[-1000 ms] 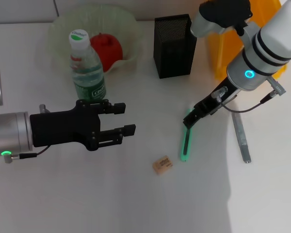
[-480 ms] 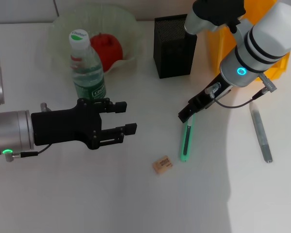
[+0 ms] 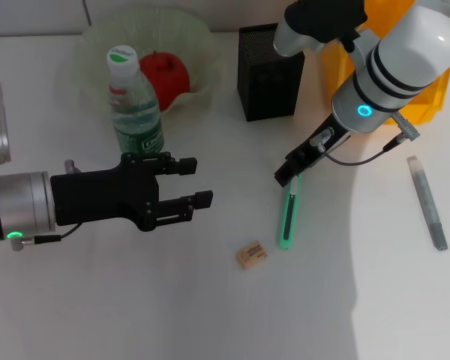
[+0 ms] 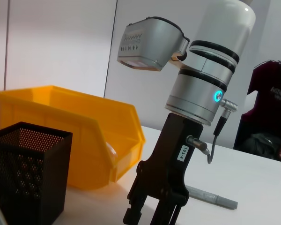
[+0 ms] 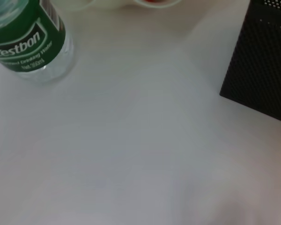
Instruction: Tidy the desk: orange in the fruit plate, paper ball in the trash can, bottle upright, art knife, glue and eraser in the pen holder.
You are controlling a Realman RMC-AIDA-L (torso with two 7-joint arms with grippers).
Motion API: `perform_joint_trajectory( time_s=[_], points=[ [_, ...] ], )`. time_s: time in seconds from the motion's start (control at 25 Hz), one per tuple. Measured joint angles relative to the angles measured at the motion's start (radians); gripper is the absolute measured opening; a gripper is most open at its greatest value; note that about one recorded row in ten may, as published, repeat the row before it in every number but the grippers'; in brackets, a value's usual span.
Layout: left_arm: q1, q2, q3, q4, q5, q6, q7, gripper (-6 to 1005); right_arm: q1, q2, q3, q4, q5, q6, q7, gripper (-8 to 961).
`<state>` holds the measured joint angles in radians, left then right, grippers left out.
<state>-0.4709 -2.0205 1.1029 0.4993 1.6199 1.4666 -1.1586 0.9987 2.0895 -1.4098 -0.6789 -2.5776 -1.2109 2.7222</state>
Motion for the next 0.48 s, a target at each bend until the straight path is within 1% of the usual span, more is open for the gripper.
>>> perform_joint_trajectory(
  time_s=[0.16, 0.48],
  points=[
    [0.000, -0.001, 0.000, 0.003, 0.000, -0.005, 0.000, 612, 0.000, 0.000, -0.004, 0.001, 0.001, 0.002, 0.000, 643],
    [-0.016, -0.004, 0.000, -0.001, 0.000, -0.014, 0.000, 612, 0.003, 0.000, -0.005, 0.027, 0.002, 0.018, -0.001, 470]
  ],
)
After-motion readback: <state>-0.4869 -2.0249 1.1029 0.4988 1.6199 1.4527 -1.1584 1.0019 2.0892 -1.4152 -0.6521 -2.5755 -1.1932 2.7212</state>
